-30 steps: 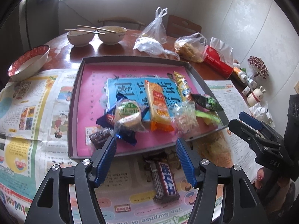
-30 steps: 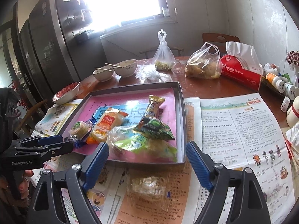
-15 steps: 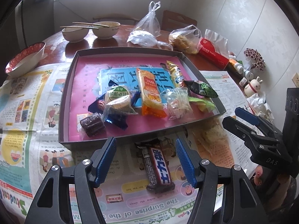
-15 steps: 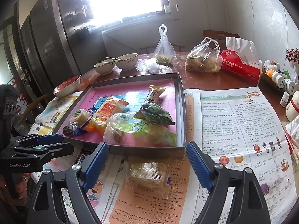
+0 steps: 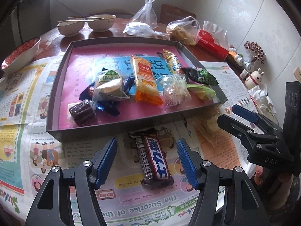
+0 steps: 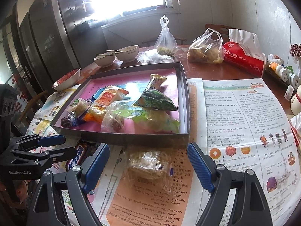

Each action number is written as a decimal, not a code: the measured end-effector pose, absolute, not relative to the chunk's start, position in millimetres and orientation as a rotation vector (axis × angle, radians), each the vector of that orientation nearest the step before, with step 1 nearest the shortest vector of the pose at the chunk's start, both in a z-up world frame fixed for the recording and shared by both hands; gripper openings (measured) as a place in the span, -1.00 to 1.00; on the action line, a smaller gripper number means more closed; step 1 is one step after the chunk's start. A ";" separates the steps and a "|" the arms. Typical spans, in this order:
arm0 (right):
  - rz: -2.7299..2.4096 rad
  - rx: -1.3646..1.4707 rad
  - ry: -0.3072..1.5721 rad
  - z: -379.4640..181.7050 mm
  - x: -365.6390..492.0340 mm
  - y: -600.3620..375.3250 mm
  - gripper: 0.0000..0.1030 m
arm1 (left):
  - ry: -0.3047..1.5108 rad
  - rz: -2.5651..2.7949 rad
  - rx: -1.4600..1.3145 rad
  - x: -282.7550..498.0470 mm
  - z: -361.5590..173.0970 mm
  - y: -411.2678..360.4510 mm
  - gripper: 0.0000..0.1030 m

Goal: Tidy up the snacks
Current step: 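Withdraw both tools toward the chocolate bar and the clear cracker bag, then grasp the chocolate bar with the left tool while the right tool grasps the clear cracker bag, then lift the chocolate bar over the tray while the right tool carries the cracker bag there, then lower the chocolate bar into the tray while the right tool lowers the cracker bag, then release the cracker bag with the right tool while the left tool releases the chocolate bar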

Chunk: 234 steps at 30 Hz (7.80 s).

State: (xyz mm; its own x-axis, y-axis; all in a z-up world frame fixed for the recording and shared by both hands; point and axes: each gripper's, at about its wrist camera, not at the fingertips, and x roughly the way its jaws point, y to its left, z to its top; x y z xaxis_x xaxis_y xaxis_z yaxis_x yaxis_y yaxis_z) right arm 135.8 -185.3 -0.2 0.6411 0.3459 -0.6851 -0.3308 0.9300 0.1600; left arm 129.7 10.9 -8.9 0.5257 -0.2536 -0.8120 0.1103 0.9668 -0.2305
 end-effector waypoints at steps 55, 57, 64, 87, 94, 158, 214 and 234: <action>0.470 -0.070 0.751 -1.9 116.7 -159.1 0.02 | 0.923 -0.202 -0.173 120.9 8.1 19.4 -0.40; 0.469 -0.067 0.742 2.7 117.4 -158.3 0.02 | 0.914 -0.199 -0.173 121.7 12.1 20.6 -0.41; 0.469 -0.062 0.721 15.3 124.7 -155.5 0.02 | 0.899 -0.195 -0.183 132.3 22.2 24.4 -0.41; 0.455 -0.059 0.737 21.8 160.8 -146.5 0.02 | 0.911 -0.224 -0.175 180.2 24.9 16.3 -0.41; 0.450 -0.055 0.755 17.8 169.2 -146.1 0.02 | 0.923 -0.231 -0.176 189.6 20.9 13.3 -0.41; 0.409 -0.053 0.795 11.1 205.9 -134.2 0.02 | 0.960 -0.253 -0.173 214.8 12.6 15.5 -0.40; 0.381 -0.051 0.748 21.7 193.5 -139.6 0.35 | 0.947 -0.266 -0.177 214.7 15.2 15.4 -0.39; 0.360 -0.033 0.631 48.3 171.6 -147.7 0.63 | 0.884 -0.235 -0.188 195.2 34.7 19.4 0.09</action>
State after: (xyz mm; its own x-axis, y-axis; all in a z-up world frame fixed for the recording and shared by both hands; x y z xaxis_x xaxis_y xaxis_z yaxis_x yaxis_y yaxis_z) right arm 171.6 -147.7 48.3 0.7475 0.3189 -0.5826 -0.3386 0.9376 0.0788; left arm 195.2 19.4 34.7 0.6114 -0.2795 -0.7403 0.1254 0.9579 -0.2581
